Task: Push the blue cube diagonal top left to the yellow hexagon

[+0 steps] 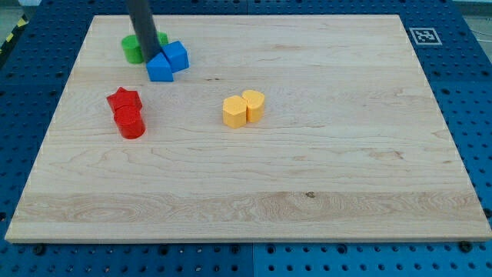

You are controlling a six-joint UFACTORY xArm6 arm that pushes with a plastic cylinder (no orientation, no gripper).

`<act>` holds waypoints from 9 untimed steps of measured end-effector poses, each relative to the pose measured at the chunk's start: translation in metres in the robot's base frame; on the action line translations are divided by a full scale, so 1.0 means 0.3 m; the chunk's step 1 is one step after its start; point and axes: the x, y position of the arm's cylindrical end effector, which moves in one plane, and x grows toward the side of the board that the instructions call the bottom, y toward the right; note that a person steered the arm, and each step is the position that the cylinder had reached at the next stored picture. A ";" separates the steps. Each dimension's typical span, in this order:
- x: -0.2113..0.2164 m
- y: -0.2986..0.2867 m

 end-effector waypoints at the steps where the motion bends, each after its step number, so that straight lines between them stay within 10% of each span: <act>1: -0.017 0.079; 9: 0.230 0.133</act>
